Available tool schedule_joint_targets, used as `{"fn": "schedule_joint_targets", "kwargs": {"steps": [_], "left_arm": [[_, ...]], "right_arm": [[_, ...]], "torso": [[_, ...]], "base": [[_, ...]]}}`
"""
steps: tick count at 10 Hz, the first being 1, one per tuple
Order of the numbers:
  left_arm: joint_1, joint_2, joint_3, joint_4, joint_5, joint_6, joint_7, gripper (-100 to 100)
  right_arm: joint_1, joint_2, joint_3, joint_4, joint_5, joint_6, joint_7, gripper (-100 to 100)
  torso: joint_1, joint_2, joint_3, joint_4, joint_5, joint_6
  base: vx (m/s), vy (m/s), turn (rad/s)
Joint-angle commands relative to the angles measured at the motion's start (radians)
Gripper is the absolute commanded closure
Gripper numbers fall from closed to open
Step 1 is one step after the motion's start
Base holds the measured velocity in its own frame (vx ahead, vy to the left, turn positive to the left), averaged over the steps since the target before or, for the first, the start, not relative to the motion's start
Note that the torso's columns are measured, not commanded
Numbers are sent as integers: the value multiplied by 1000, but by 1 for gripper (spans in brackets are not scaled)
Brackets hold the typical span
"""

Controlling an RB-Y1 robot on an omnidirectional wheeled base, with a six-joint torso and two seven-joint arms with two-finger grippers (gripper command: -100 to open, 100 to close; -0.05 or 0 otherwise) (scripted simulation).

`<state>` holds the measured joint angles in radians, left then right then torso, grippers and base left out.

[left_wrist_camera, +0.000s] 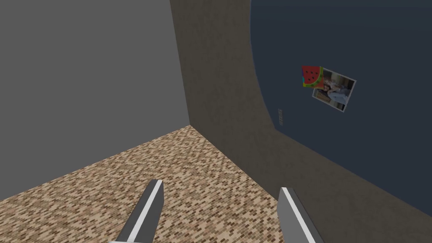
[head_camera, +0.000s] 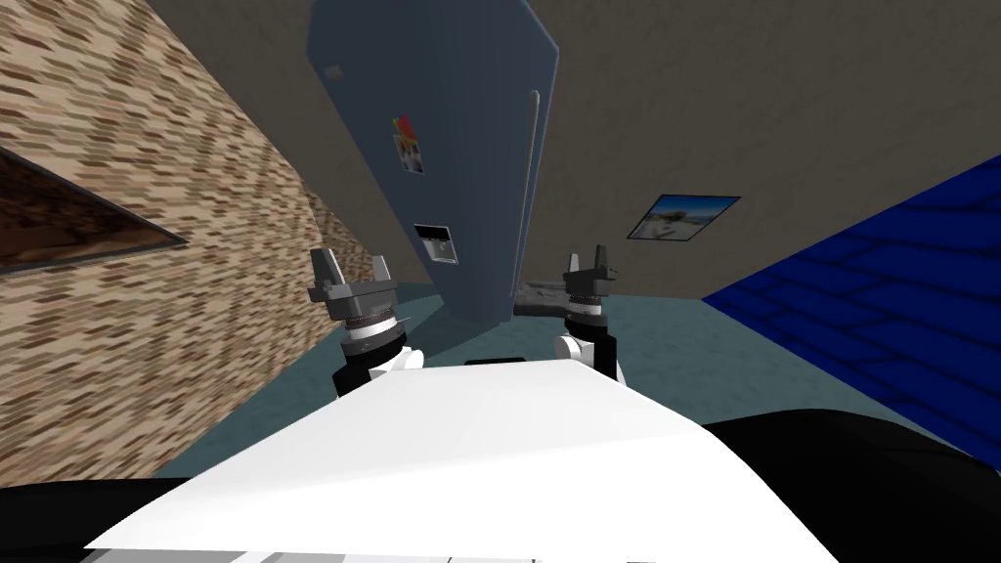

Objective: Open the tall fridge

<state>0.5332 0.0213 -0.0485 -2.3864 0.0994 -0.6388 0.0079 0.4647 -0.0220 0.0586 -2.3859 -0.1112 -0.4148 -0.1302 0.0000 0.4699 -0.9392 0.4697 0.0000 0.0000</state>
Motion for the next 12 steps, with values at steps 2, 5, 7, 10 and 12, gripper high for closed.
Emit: {"fn": "schedule_joint_targets", "kwargs": {"steps": [2,5,7,10,12], "left_arm": [[0,0,0,0,0,0,0,0],[-28,65,25,-5,-37,62,29,-100],[-58,95,50,-10,-76,118,59,-100],[-97,116,83,-15,-127,194,98,-100],[-120,125,102,-18,-156,247,121,-100]], "right_arm": [[0,0,0,0,0,0,0,0],[0,0,0,0,0,0,0,0],[0,0,0,1,0,0,0,0],[0,0,0,1,0,0,0,0],[0,0,0,0,0,0,0,0]], "torso": [[0,148,-295,148,0,0],[0,265,-531,264,0,0],[0,268,-536,268,0,0],[0,268,-537,268,0,0],[0,268,-537,268,0,0]], "base": [[0,0,0],[-7,0,-58],[-15,-3,-103],[-12,-7,-90],[-9,-10,-68]]}}
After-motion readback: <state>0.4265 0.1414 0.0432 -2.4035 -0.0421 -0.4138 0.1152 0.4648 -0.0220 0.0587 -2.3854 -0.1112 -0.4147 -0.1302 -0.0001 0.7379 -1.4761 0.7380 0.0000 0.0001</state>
